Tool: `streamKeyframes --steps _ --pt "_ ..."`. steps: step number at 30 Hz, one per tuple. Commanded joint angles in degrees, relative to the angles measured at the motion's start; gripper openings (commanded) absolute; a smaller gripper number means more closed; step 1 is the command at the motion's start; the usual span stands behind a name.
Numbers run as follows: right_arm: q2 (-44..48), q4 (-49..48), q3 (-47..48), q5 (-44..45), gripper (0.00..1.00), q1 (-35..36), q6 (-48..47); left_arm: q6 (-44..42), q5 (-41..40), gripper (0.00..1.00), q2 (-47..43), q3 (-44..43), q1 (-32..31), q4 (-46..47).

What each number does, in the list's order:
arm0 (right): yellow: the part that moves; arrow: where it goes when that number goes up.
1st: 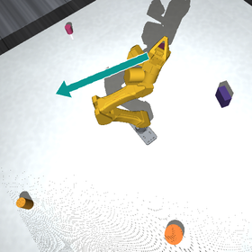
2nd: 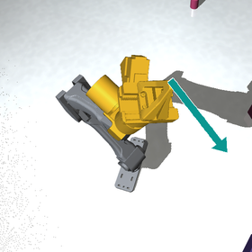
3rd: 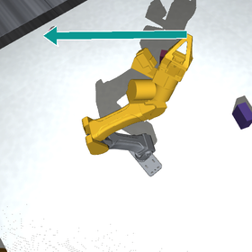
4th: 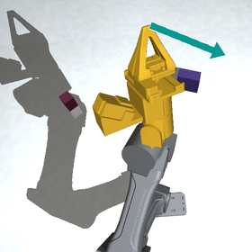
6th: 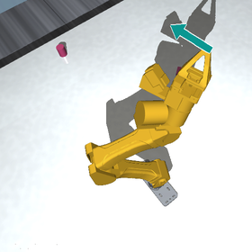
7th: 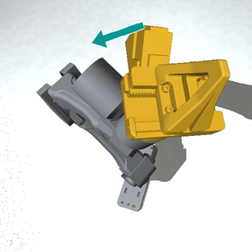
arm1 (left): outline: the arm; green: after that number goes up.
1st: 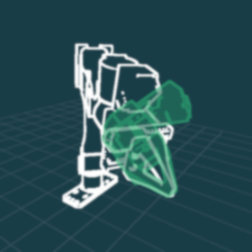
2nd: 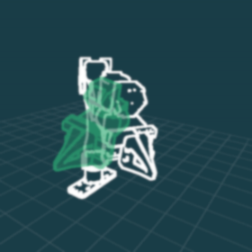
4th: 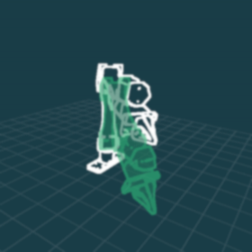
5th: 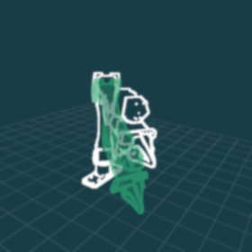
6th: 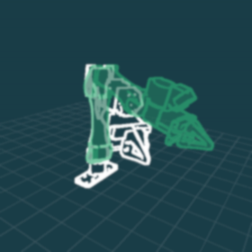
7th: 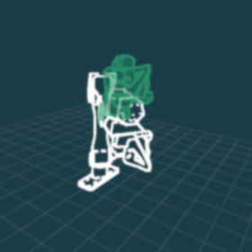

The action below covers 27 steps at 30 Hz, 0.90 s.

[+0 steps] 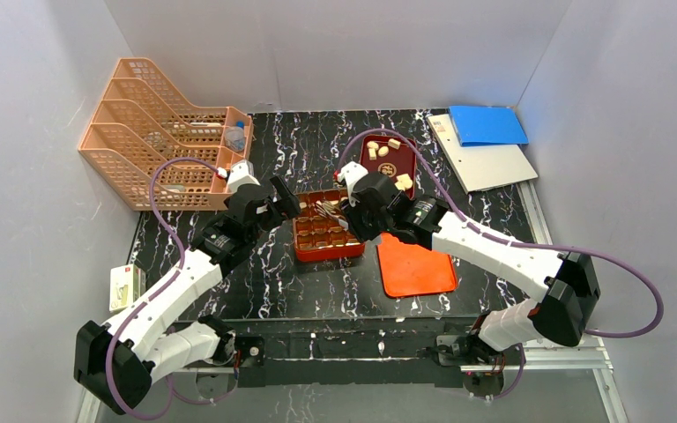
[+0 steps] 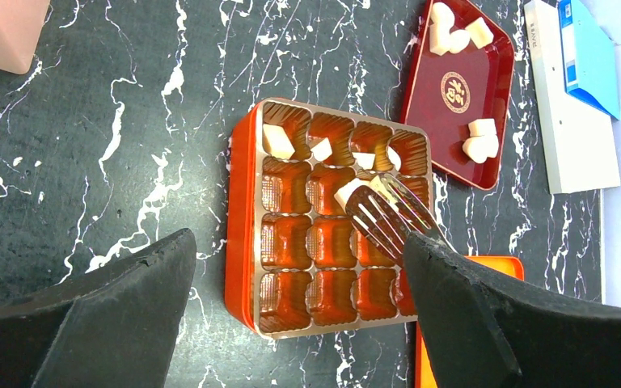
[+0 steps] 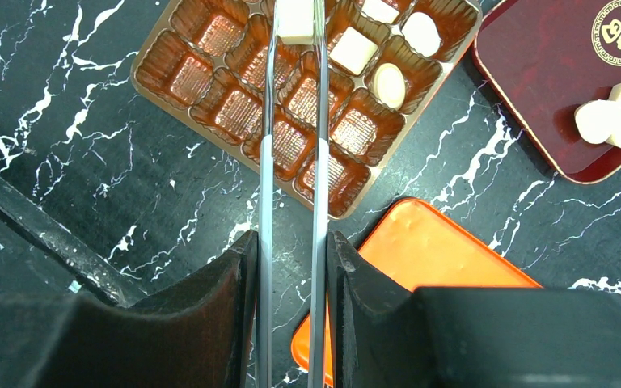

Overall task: Pack the chocolate
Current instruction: Place the fake chocolate in the packing box.

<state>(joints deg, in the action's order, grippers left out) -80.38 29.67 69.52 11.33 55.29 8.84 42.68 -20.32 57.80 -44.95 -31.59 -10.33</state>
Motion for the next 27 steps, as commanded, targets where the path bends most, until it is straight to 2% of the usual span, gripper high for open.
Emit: streamKeyframes --steps 1,27 --pt "0.93 -2.93 -0.16 -0.33 0.24 0.09 0.34 0.24 -0.34 0.97 -0.14 -0.33 0.34 0.04" --pt "-1.17 -2.89 1.4 -0.59 0.36 0.08 -0.24 -0.05 -0.25 0.97 0.56 -0.84 0.31 0.39"
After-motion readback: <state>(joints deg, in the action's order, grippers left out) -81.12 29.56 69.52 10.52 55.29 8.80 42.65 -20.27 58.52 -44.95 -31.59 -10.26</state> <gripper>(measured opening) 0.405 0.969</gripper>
